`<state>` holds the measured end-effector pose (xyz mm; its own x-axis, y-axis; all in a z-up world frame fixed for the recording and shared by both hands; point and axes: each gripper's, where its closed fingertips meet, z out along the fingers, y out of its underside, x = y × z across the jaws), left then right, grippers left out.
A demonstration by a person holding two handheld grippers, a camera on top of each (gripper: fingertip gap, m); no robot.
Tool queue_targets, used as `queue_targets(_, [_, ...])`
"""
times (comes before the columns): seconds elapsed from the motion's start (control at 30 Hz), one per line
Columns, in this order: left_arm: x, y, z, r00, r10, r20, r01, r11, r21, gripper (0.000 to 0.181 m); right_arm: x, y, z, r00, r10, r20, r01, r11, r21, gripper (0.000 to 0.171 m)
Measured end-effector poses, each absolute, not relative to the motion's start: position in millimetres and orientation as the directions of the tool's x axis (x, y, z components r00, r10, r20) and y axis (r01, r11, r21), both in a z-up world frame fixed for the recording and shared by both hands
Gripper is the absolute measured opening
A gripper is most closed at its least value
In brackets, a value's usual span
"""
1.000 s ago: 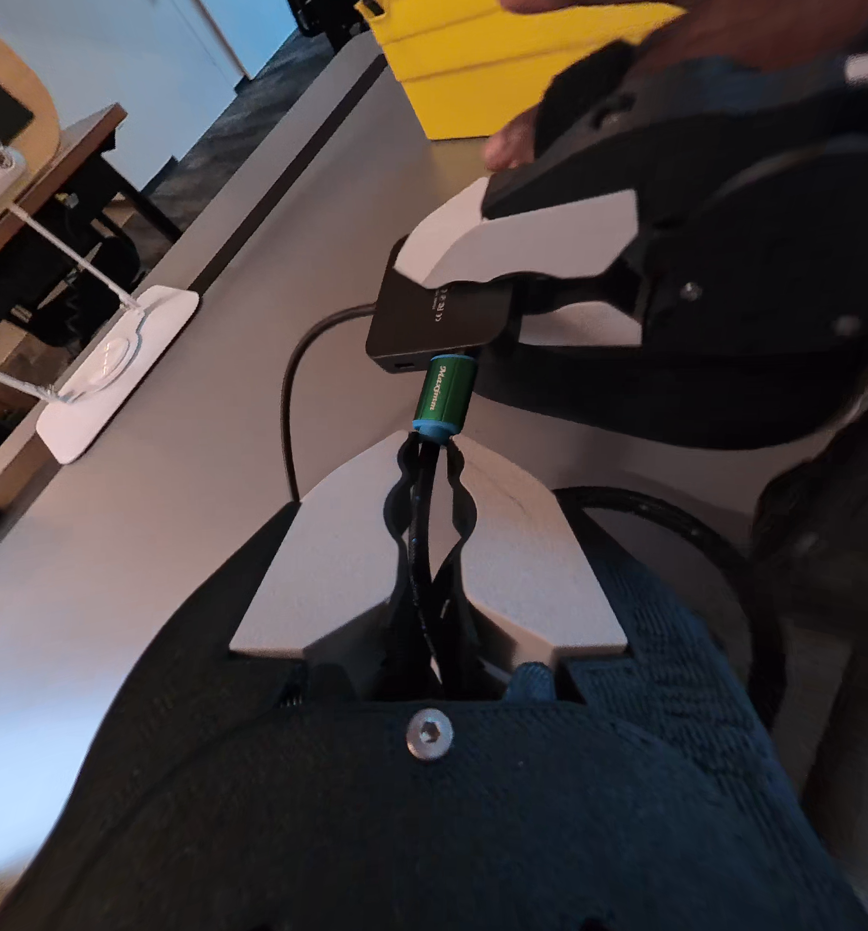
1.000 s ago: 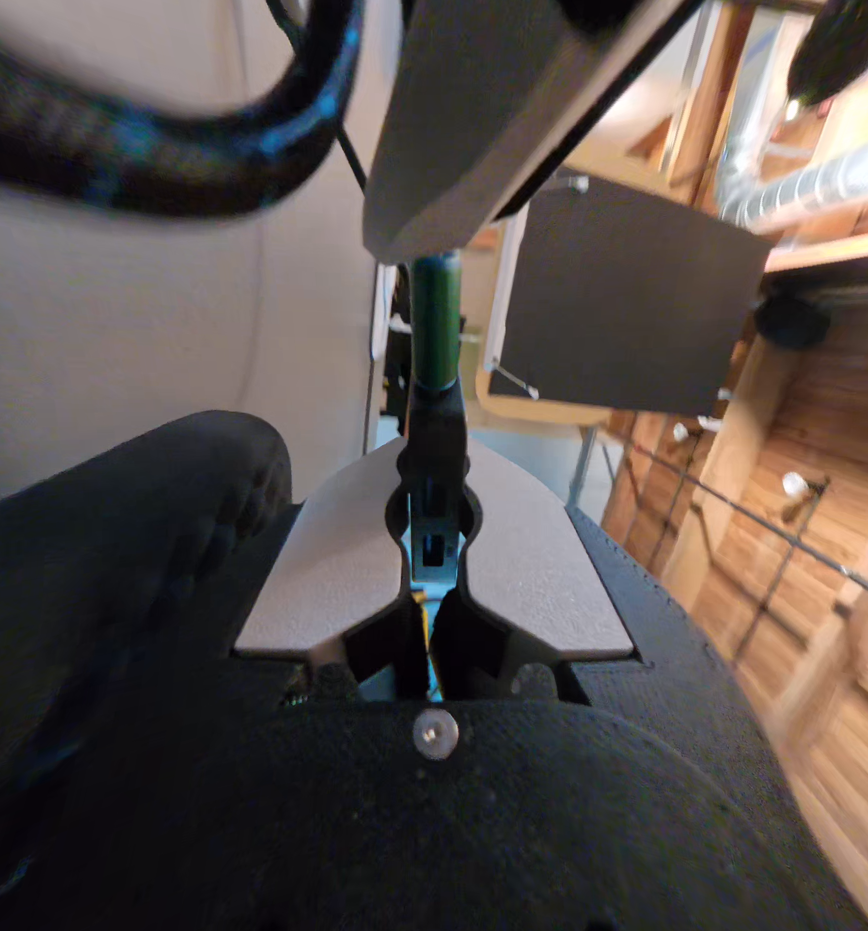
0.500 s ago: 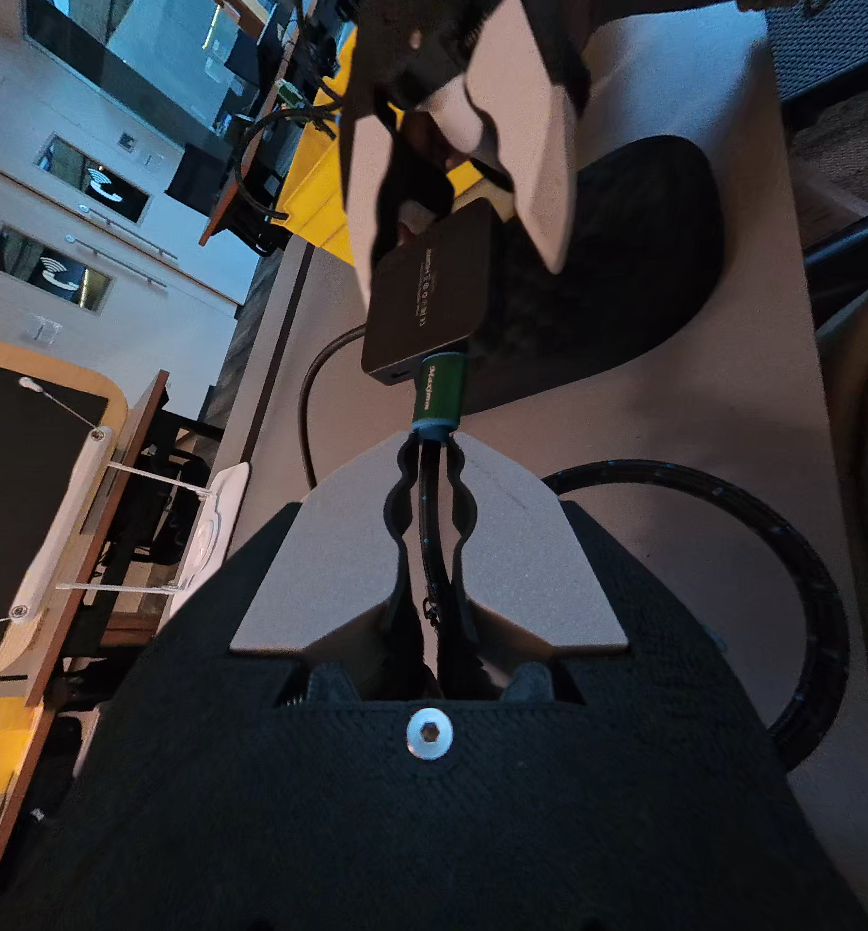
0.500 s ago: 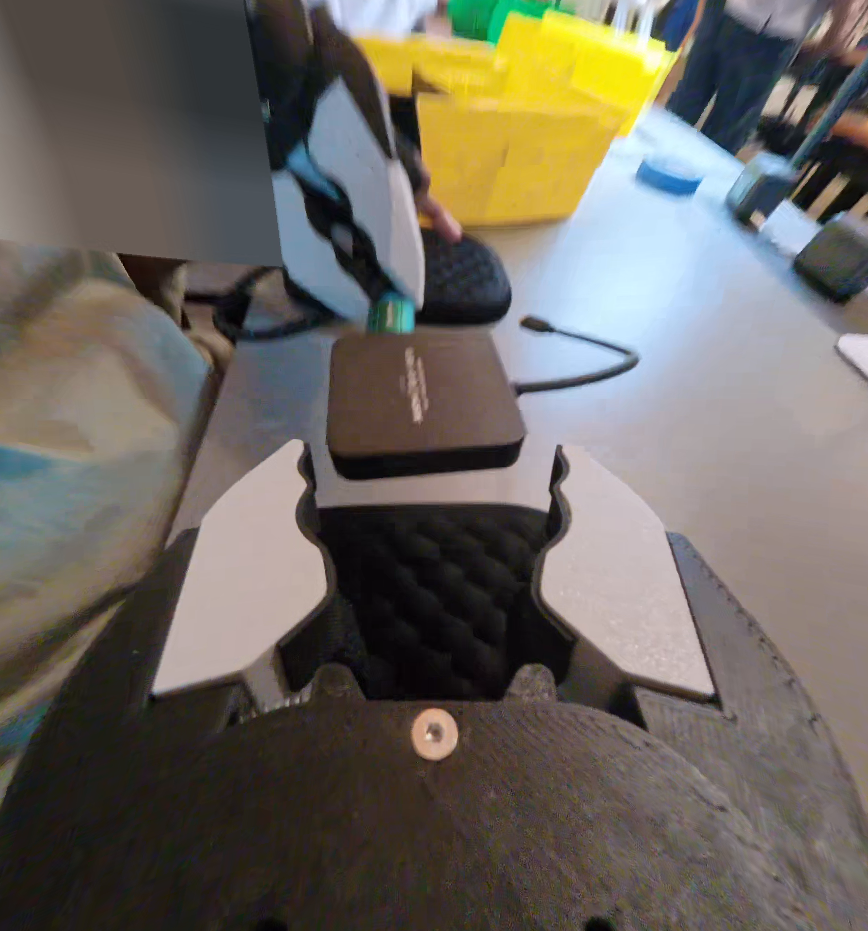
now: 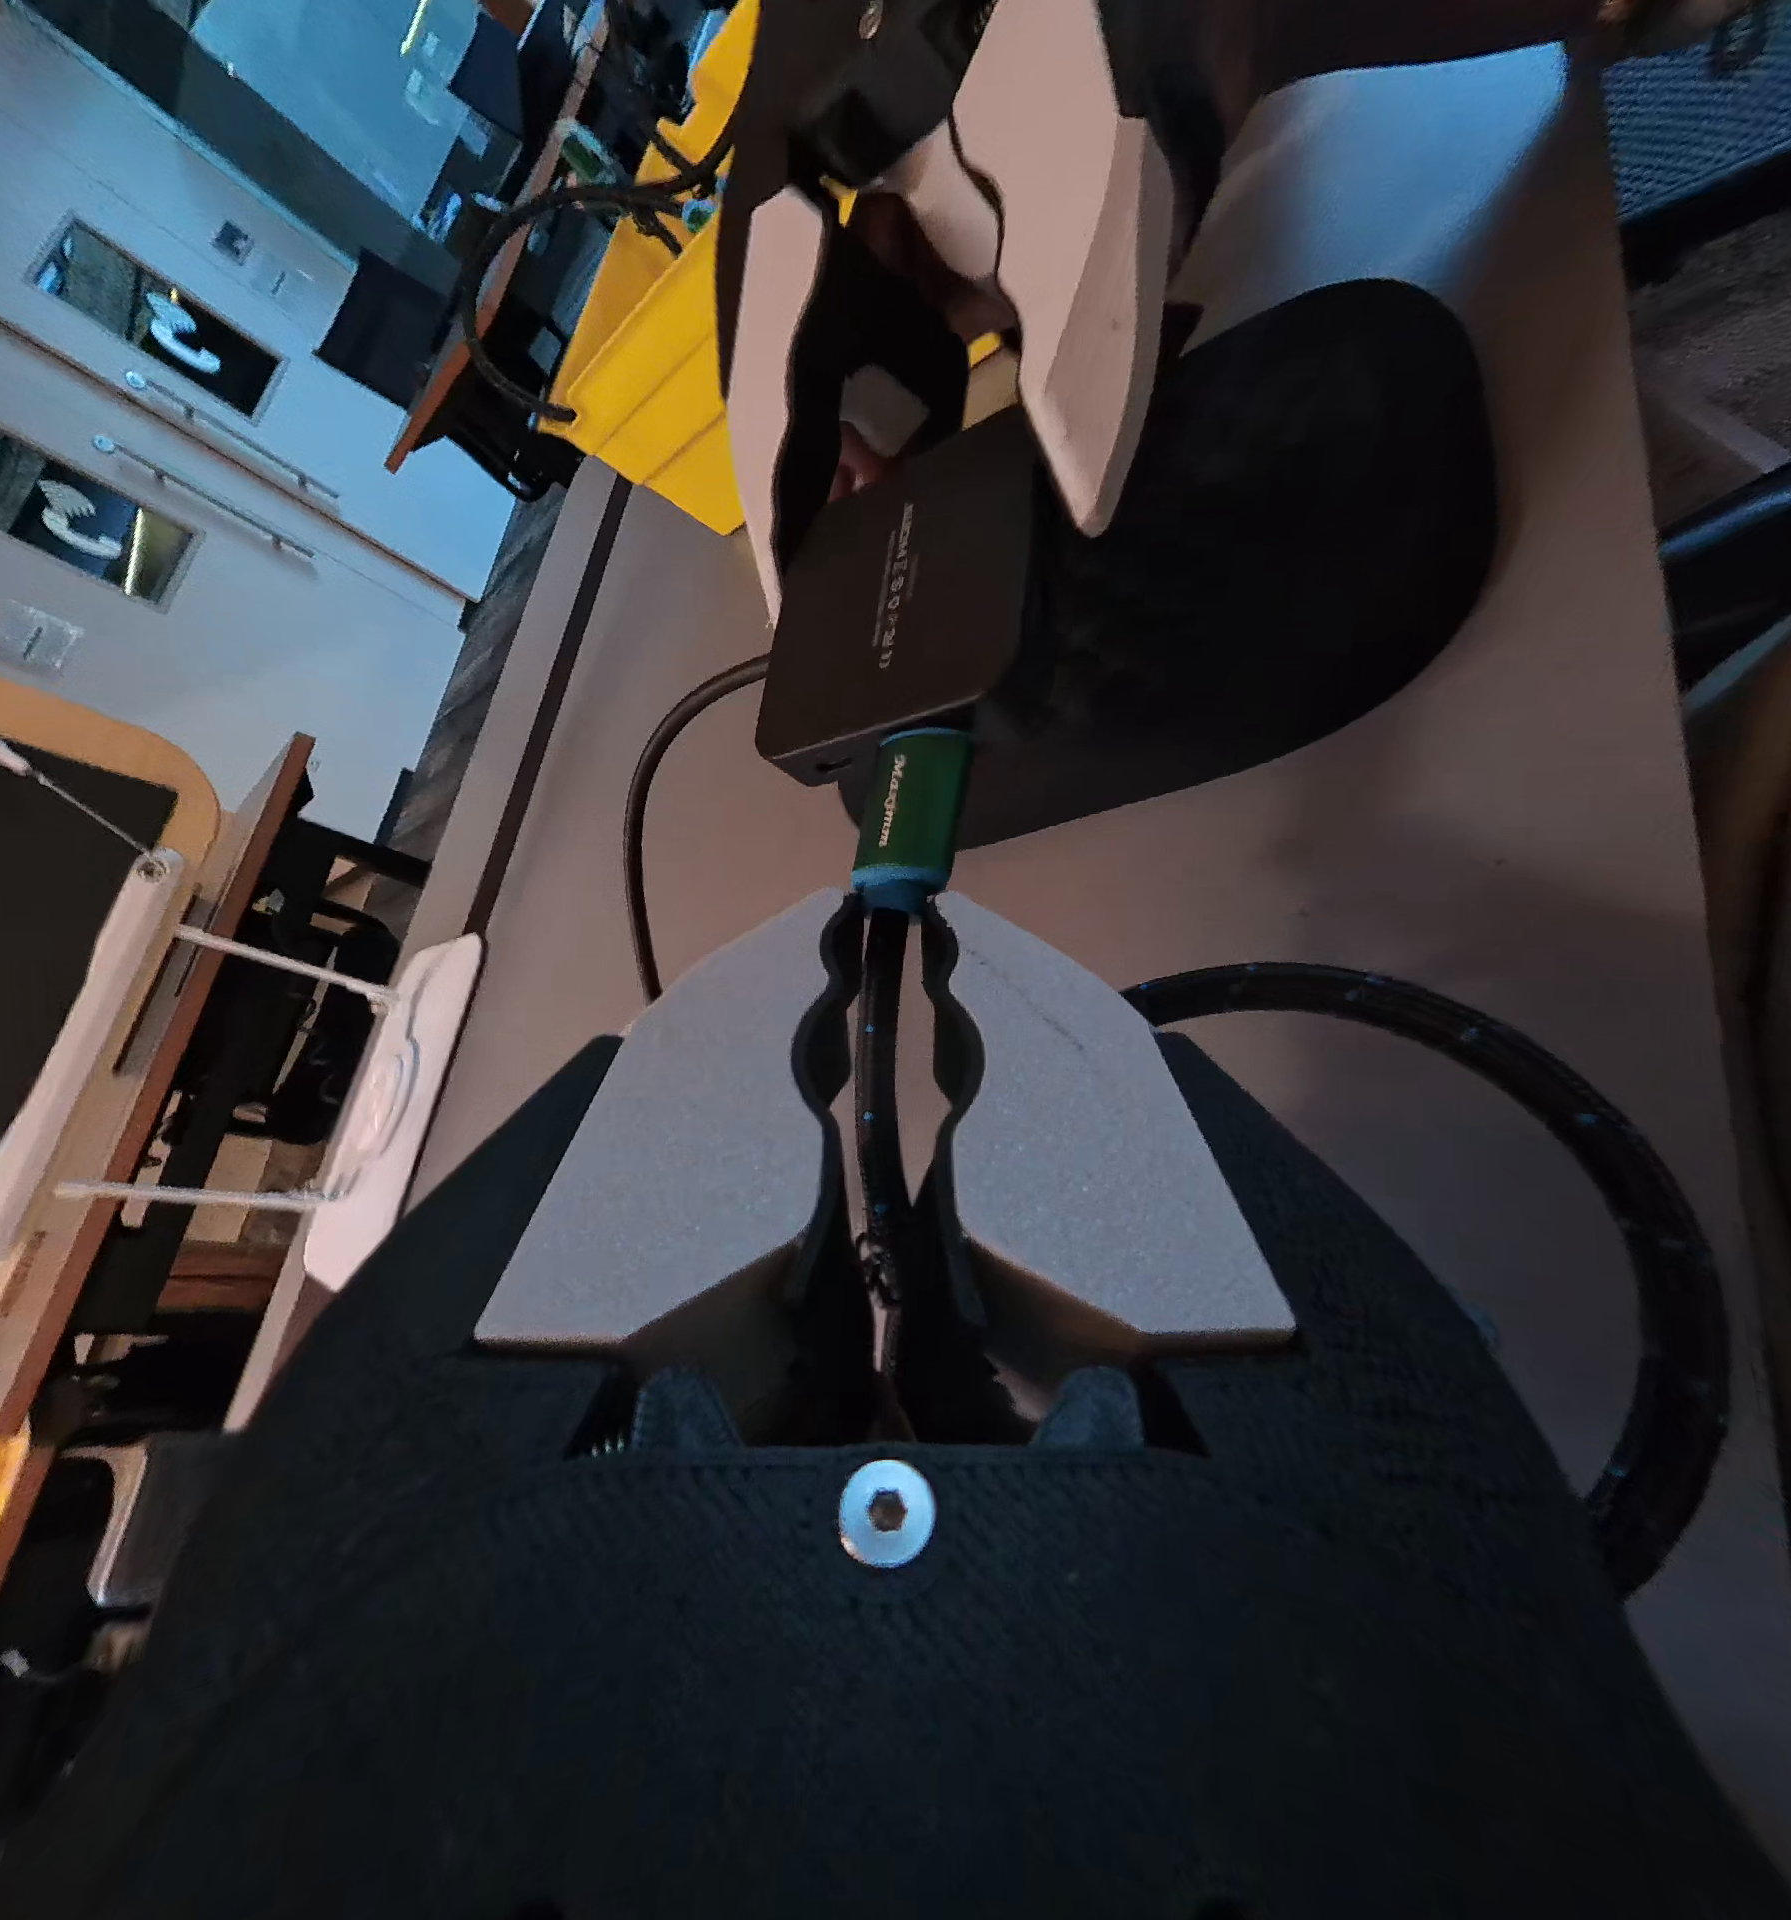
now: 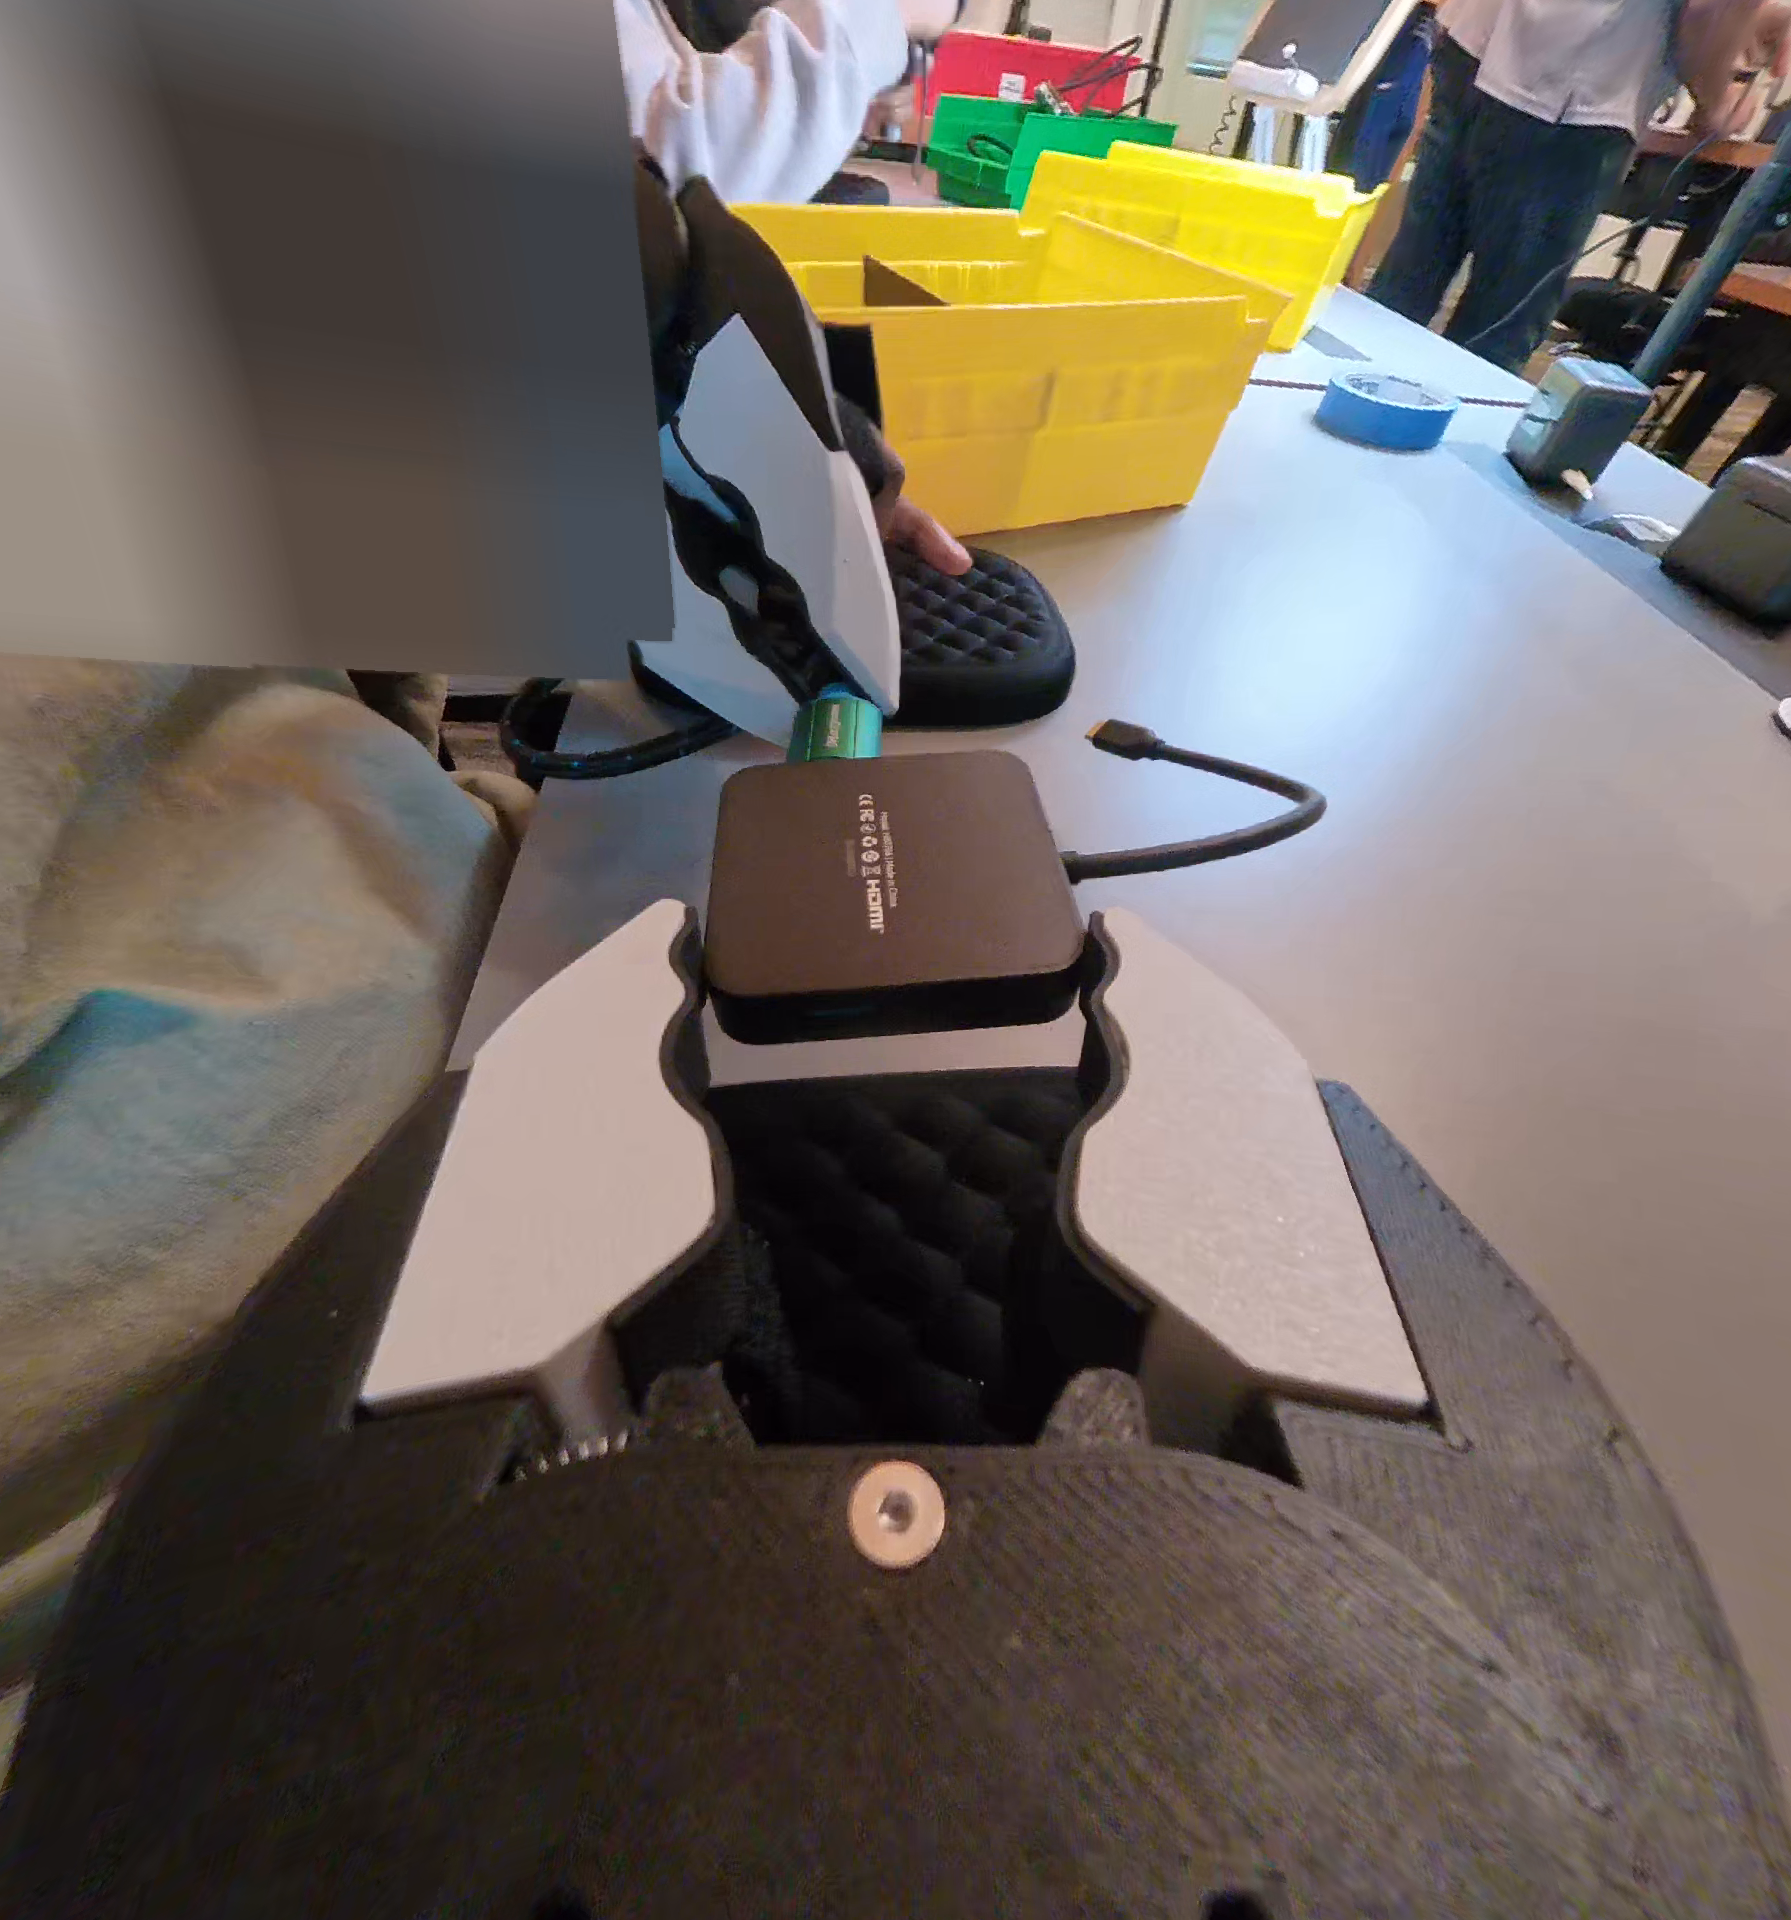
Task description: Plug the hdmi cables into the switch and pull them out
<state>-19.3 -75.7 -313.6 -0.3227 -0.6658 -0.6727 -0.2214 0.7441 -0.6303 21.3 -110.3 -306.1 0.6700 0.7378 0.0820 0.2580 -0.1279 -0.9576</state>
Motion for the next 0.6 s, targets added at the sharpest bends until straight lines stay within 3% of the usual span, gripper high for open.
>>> queue_targets(0.1, [-15,-65,-318,-0.265,-0.690,-0.674,-0.313,0.722,-0.617,0.010,21,-104,-296,0.736,0.667,0.110,0.249,-0.116,-0.962,0.070])
queue_targets(0.27, [-11,-52,-320,-0.177,-0.733,-0.657,-0.389,0.665,-0.637,0.010,23,-96,-295,0.785,0.569,0.246,0.373,-0.117,-0.920,0.070])
queue_targets(0.4, [-12,-49,-322,-0.172,-0.735,-0.656,-0.399,0.660,-0.636,0.010,22,-92,-294,0.796,0.560,0.228,0.344,-0.109,-0.933,0.070])
queue_targets(0.6, [-12,-49,-323,-0.191,-0.649,-0.736,-0.399,0.737,-0.546,0.009,21,-93,-297,0.785,0.566,0.254,0.358,-0.079,-0.930,0.070])
